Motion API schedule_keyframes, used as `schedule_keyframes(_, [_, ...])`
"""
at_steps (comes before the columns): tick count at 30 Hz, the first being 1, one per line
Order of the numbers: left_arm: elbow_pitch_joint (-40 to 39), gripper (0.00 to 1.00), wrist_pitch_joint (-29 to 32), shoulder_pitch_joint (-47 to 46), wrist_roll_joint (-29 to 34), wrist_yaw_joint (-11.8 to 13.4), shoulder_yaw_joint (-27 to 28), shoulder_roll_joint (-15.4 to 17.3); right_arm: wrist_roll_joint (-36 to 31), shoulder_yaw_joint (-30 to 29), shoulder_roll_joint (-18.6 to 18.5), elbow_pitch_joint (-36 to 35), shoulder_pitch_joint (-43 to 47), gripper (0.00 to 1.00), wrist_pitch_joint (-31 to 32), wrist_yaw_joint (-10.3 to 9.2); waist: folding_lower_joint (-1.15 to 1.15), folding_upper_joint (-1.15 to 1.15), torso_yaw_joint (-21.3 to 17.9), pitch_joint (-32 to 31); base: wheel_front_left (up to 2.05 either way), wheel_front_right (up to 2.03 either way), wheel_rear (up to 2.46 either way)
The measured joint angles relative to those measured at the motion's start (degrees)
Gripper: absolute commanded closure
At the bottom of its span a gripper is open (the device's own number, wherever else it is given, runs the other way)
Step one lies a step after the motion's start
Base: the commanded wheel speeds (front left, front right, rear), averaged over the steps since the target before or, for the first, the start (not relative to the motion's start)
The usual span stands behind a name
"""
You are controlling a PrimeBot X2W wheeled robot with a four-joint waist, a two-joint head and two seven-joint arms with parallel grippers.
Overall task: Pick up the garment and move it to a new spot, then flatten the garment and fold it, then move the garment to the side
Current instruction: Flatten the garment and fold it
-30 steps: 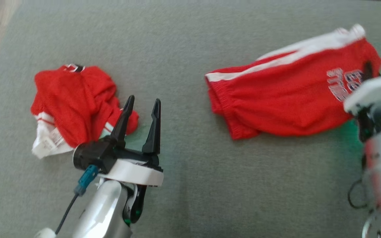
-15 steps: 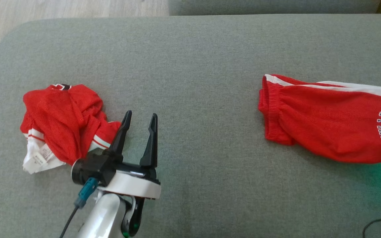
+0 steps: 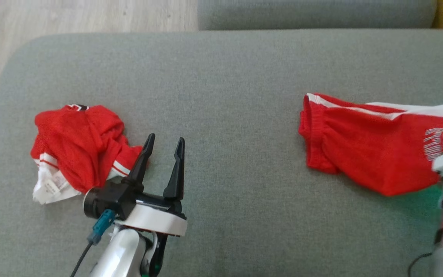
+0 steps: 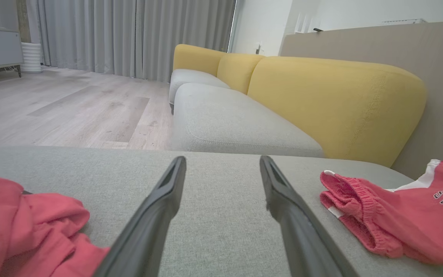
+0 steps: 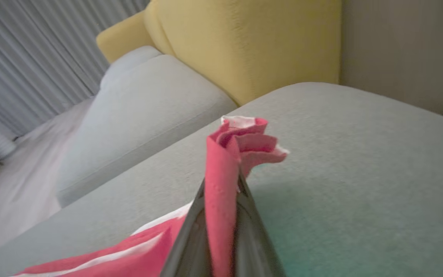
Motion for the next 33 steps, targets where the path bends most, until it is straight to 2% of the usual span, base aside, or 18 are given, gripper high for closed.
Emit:
schedule_keyframes(14, [0.4,0.00,0.6,2.2,-0.6,1.0,-0.3,0.3,19.7,27.7,0.0,-0.9,3.9,1.00,-3.7,0.00,0.00,0.00,2.4,-4.5,0.00,0.00,0.00])
schedule_keyframes(21, [0.4,0.00,1.1,2.2,-0.6,1.4,-0.3,0.8,24.3,39.9,-0.1,0.9,3.7,1.00,-5.9,0.00,0.00,0.00,5.1,-4.0,0.00,0.00,0.00])
schedule_keyframes(27, [0.4,0.00,1.4,2.2,-1.2,1.4,-0.4,1.1,25.6,46.0,-0.1,3.9,3.7,1.00,-6.9,0.00,0.00,0.00,6.8,-4.0,0.00,0.00,0.00])
schedule_keyframes(33, [0.5,0.00,1.6,2.2,-1.2,1.5,-0.4,2.4,25.3,51.1,-1.3,6.9,3.7,1.00,-6.1,0.00,0.00,0.00,6.8,-4.2,0.00,0.00,0.00])
